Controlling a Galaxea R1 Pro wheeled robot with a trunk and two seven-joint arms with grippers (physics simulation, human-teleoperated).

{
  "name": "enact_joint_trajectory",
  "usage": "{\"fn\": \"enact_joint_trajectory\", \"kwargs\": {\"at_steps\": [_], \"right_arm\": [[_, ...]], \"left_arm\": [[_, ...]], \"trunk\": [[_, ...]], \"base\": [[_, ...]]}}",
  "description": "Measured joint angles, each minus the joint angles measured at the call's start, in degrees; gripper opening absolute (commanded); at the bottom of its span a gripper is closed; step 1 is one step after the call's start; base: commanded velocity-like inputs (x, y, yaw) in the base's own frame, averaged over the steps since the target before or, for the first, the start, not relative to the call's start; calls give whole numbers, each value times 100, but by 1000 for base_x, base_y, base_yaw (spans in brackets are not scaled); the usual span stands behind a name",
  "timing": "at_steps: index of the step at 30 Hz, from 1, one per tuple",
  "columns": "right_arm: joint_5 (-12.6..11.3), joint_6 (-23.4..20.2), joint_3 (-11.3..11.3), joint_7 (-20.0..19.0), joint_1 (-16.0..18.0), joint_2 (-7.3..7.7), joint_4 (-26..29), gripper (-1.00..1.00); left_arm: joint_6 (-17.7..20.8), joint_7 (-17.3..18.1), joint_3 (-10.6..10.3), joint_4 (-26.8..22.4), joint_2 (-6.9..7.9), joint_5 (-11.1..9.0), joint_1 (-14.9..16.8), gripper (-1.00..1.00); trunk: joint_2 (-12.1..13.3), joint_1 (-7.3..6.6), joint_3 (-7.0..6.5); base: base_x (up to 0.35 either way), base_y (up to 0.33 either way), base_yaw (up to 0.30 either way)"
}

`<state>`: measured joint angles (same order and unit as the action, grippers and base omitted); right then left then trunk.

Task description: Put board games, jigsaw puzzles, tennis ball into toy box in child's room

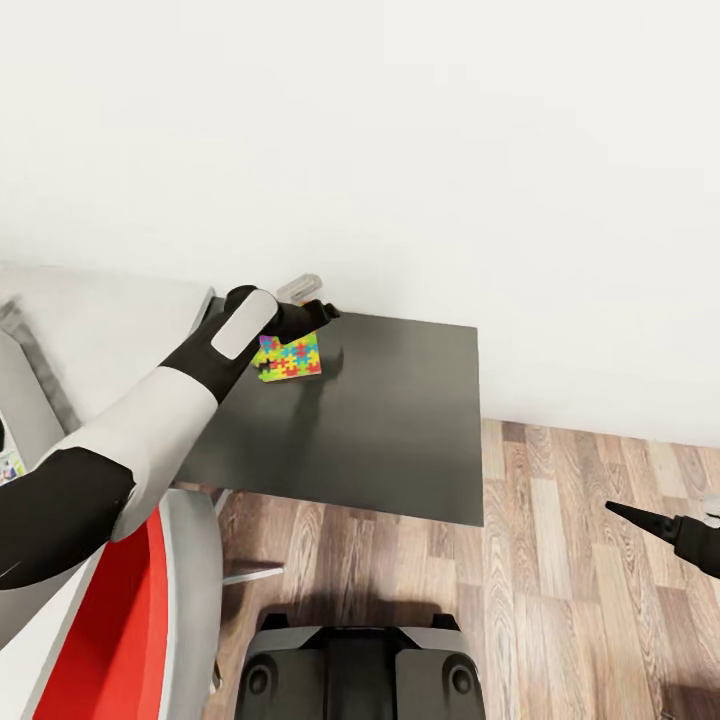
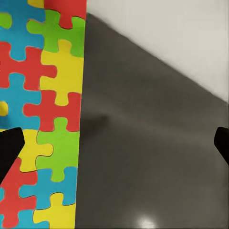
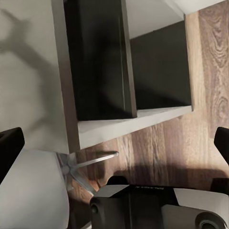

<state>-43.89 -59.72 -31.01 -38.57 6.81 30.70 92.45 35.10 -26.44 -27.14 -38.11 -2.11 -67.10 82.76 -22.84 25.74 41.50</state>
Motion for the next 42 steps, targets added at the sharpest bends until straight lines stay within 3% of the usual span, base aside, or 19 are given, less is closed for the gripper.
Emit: {"fn": "enact_joint_trajectory", "kwargs": {"at_steps": [4,11,16,24,31,42], "right_arm": [[0,0,9,1,2,-67,0,100],[1,0,12,6,1,-127,0,100],[24,-1,9,4,0,-253,-2,100],[176,184,8,-6,0,-390,-6,100],[351,337,12,-19,0,-437,-8,100],[430,395,14,-26,0,-455,-16,100]], "left_arm": [[59,-115,197,-432,94,2,-107,100],[199,-381,340,-962,192,-20,-220,100],[426,-594,449,-1445,251,-32,-331,100],[590,-722,539,-1869,287,-32,-494,100],[668,-766,571,-2095,324,-32,-684,100],[749,-782,659,-2483,470,-36,-861,100]], "trunk": [[1,0,0],[1,1,0],[1,0,0],[1,1,1],[1,1,0],[1,1,0]], "base": [[0,0,-4],[0,0,-2],[0,0,0],[0,0,0],[0,0,0],[0,0,0]]}}
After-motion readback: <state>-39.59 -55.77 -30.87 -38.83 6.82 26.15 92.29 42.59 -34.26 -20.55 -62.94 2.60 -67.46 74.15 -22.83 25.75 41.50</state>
